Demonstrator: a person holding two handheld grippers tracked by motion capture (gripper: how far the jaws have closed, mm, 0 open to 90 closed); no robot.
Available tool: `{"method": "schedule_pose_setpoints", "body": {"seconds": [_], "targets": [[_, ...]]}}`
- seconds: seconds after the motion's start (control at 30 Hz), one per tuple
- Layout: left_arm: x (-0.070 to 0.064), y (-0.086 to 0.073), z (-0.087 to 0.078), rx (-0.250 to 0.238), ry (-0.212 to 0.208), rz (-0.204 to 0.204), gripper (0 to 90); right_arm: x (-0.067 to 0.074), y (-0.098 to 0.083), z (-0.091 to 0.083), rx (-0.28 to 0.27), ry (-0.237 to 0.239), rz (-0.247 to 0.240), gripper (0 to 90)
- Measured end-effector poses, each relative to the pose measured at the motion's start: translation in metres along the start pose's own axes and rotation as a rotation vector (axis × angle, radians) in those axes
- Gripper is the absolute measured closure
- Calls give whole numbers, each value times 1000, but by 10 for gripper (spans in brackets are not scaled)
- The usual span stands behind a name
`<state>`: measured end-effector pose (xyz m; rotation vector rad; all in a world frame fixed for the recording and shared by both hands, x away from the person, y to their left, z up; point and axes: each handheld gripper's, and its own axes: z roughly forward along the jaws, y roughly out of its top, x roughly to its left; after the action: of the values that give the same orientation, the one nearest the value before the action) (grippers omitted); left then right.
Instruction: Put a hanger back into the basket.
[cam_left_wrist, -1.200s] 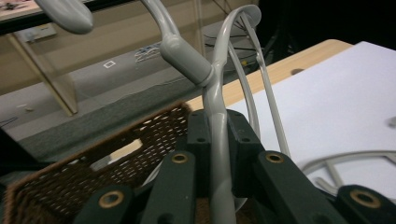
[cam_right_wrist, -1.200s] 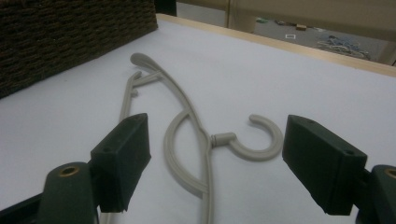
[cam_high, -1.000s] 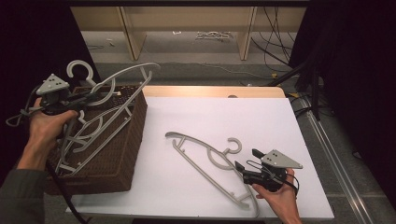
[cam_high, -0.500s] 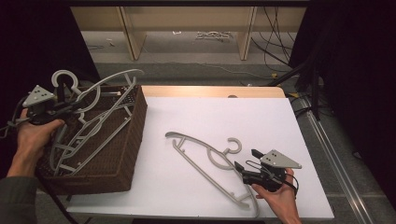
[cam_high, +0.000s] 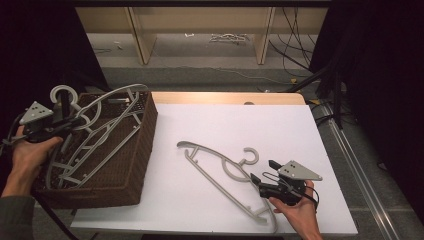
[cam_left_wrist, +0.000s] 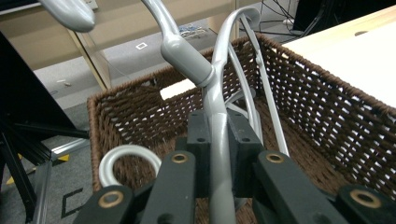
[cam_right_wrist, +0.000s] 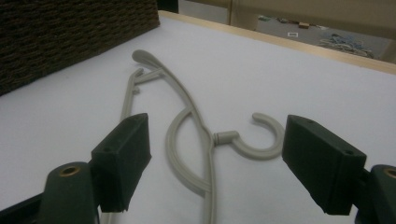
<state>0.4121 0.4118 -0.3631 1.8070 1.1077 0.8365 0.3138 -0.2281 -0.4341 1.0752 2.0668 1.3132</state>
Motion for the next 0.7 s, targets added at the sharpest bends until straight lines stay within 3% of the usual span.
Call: {"method": "schedule_pose_setpoints", "body": {"seconds": [0.17,0.23,0.4,0.57,0.7], "targets": [[4,-7,-1,21,-13,5,815,-2,0,1,-12,-5,-17,245],[5,-8,1,27,-23,-15,815,-1,0,1,-3,0,-5,245],[3,-10,9,78,-38,20,814,-1,0,1,-8,-3,-15,244],[5,-17,14,128,-35,10,816,-2,0,1,-10,-2,-18,244],[8,-23,17,140,-30,11,819,-1,-1,1,7,5,-7,244]]}}
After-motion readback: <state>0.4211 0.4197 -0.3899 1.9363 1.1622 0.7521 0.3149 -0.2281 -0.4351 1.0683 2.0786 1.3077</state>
